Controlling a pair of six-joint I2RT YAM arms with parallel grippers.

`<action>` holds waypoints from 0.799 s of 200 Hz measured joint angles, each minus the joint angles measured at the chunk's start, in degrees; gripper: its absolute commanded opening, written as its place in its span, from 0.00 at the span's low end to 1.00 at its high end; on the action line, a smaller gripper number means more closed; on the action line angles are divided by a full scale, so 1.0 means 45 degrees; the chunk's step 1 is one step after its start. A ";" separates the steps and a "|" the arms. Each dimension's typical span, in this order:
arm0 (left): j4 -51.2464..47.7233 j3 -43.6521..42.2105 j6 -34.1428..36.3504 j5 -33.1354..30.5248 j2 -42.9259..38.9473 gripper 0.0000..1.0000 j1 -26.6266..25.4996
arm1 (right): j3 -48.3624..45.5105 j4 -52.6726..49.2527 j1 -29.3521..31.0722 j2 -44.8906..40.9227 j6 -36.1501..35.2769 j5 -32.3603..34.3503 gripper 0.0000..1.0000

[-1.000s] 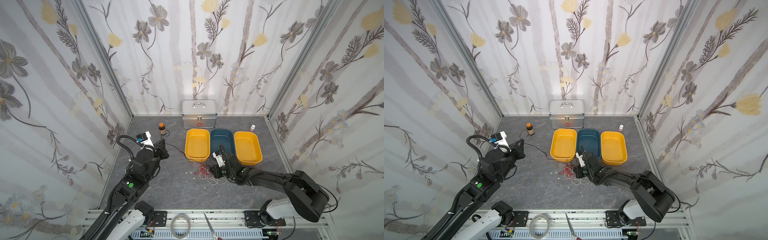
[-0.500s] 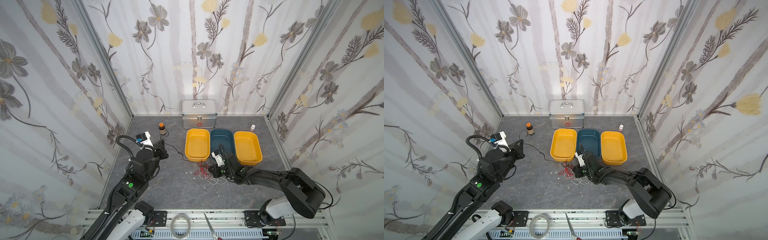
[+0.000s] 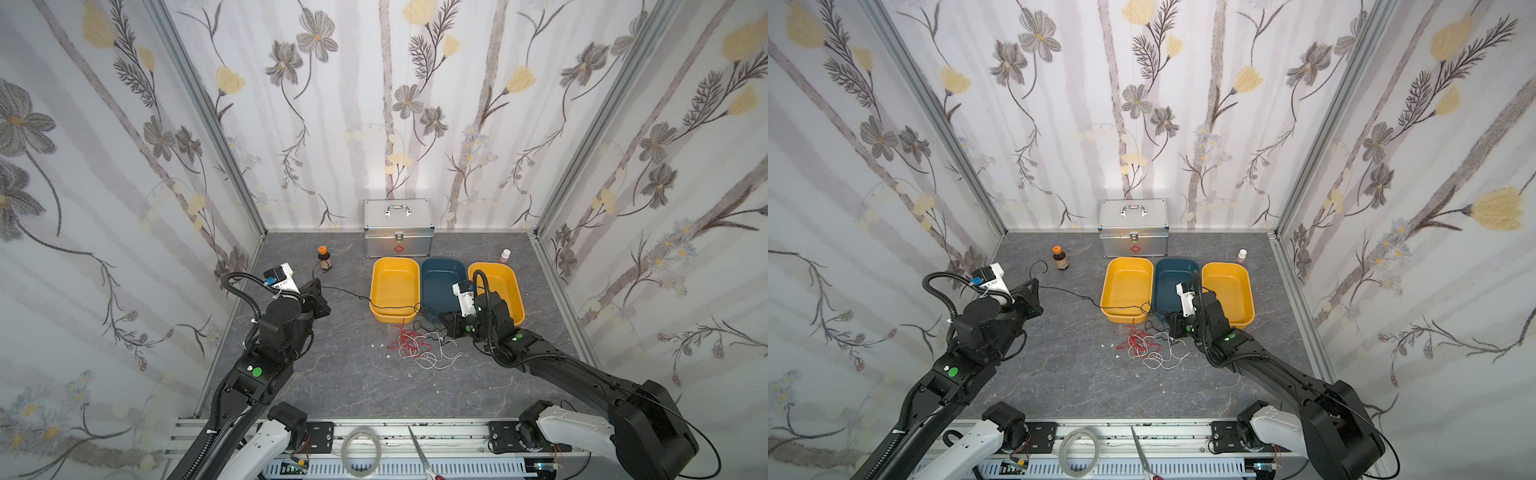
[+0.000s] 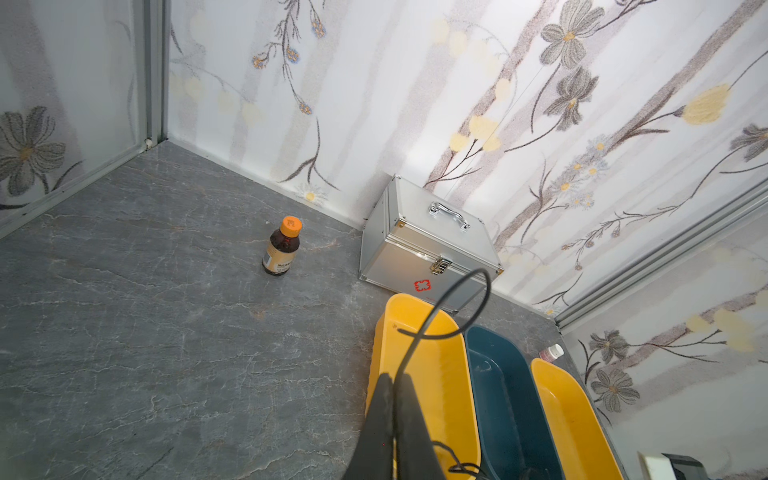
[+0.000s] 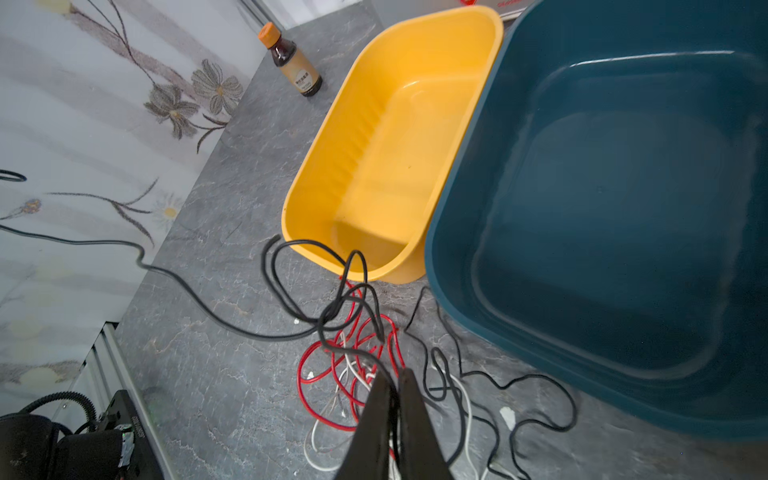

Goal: Untangle the cables

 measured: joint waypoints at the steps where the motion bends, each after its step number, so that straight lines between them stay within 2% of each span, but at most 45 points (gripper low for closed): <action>1: -0.0005 0.0000 0.0000 -0.0005 -0.0005 0.00 0.0010 | -0.0005 -0.0015 -0.0044 -0.0029 -0.0019 0.0010 0.09; 85: -0.1418 0.0117 -0.0175 -0.0787 -0.0408 0.00 0.0656 | -0.0593 -0.0860 -0.1933 -0.0350 -0.0131 0.0053 0.09; 160: -0.2516 0.0476 -0.0350 -0.1797 -0.0486 0.00 0.0855 | -0.1574 -0.1156 -0.3565 -0.0991 0.0772 0.0491 0.08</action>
